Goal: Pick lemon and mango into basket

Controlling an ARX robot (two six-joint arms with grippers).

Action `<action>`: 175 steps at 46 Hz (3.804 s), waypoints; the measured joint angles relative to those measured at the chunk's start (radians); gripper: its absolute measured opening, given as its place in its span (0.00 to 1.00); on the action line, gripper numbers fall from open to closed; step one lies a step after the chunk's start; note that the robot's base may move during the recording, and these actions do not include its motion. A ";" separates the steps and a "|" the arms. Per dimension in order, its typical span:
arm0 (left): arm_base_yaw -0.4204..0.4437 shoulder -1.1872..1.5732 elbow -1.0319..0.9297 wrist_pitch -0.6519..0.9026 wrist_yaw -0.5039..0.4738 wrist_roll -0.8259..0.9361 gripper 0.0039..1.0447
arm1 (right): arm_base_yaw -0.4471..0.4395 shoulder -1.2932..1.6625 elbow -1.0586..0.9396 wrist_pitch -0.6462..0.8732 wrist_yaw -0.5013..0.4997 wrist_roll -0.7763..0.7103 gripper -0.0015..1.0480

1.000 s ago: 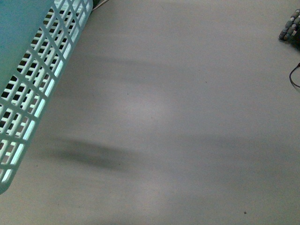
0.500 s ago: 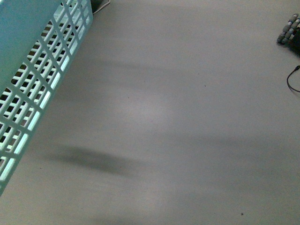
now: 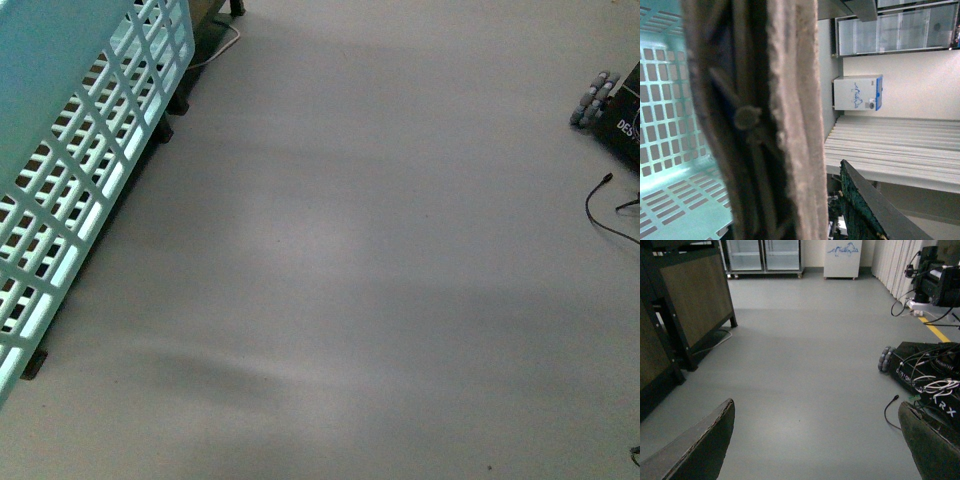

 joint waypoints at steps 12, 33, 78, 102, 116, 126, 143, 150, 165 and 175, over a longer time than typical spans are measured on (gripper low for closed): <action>0.000 0.000 0.000 0.000 0.000 0.000 0.26 | 0.000 0.000 0.000 0.000 0.000 0.000 0.92; 0.000 0.000 0.000 0.000 0.000 0.000 0.26 | 0.000 0.000 0.000 0.000 0.000 0.000 0.92; -0.003 -0.004 0.003 0.000 0.003 0.000 0.26 | 0.000 0.000 0.000 0.000 0.005 0.000 0.92; -0.004 -0.003 0.003 -0.002 0.000 -0.002 0.26 | 0.000 0.000 0.000 0.000 0.002 0.000 0.92; -0.004 -0.003 0.003 -0.002 0.004 -0.002 0.26 | 0.000 0.000 0.000 0.000 0.000 0.000 0.92; -0.004 -0.003 0.003 -0.002 0.001 -0.001 0.26 | 0.000 0.000 0.000 0.000 0.000 0.000 0.92; -0.003 -0.003 0.003 -0.002 0.002 -0.001 0.26 | 0.000 0.000 0.000 0.000 0.000 0.000 0.92; -0.003 -0.003 0.003 -0.002 0.001 0.000 0.26 | 0.000 0.000 0.000 0.000 0.000 0.000 0.92; -0.003 -0.003 0.004 -0.002 0.000 0.001 0.26 | 0.000 0.000 0.000 0.000 0.001 0.000 0.92; -0.003 -0.003 0.004 -0.002 0.002 0.002 0.26 | 0.000 0.000 0.000 0.000 0.000 0.000 0.92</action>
